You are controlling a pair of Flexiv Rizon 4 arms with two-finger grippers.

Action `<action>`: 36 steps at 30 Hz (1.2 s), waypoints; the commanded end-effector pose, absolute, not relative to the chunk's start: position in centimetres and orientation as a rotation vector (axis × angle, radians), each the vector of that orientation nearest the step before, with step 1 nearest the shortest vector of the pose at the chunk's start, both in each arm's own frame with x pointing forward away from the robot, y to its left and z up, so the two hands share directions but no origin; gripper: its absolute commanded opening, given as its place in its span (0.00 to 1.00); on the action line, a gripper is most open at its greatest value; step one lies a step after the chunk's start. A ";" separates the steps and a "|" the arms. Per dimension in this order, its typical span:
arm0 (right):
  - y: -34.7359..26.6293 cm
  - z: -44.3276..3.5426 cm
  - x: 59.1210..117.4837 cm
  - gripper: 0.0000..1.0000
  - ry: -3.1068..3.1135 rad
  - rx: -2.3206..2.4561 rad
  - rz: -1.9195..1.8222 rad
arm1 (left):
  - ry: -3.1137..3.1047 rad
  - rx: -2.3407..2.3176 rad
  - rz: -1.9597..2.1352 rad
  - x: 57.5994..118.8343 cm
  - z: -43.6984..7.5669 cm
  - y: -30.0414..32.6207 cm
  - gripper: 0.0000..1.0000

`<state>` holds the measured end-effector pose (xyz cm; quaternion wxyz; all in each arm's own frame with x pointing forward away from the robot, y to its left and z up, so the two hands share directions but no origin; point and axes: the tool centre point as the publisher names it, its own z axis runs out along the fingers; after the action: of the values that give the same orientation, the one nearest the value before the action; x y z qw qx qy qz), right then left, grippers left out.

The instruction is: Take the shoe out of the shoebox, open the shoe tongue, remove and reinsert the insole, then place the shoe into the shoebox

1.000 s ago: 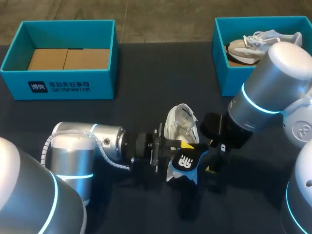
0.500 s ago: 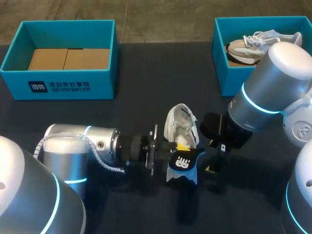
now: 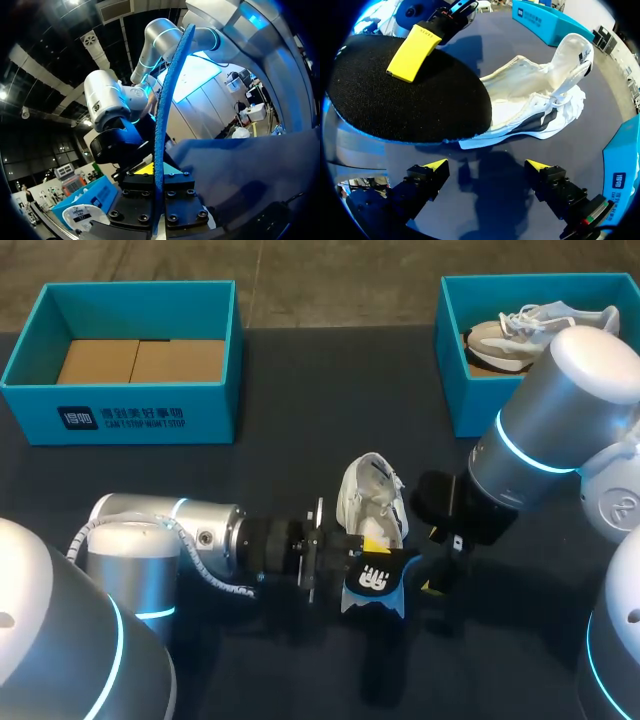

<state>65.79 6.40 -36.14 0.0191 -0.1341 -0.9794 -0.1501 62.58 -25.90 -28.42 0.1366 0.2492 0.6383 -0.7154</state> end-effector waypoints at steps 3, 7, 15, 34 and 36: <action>6.4 -36.2 65.7 1.00 -3.042 -0.418 -0.464 | 1.850 0.726 -2.057 62.2 -28.7 -25.5 0.00; 6.4 -36.2 65.7 1.00 -3.042 -0.418 -0.464 | 1.846 0.733 -2.048 62.0 -28.7 -25.2 0.00; 6.4 -36.2 65.7 1.00 -3.042 -0.418 -0.464 | 1.841 0.728 -2.032 61.8 -28.4 -24.8 0.00; 6.4 -36.2 65.7 1.00 -3.042 -0.418 -0.464 | 1.834 0.716 -2.059 62.5 -29.4 -24.3 0.00; 6.4 -36.2 65.7 1.00 -3.042 -0.418 -0.464 | 1.831 0.723 -2.064 62.5 -29.5 -24.5 0.00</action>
<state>65.79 6.40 -36.15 0.0191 -0.1341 -0.9794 -0.1501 62.27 -24.22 -29.19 0.1469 0.2483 0.6376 -0.7143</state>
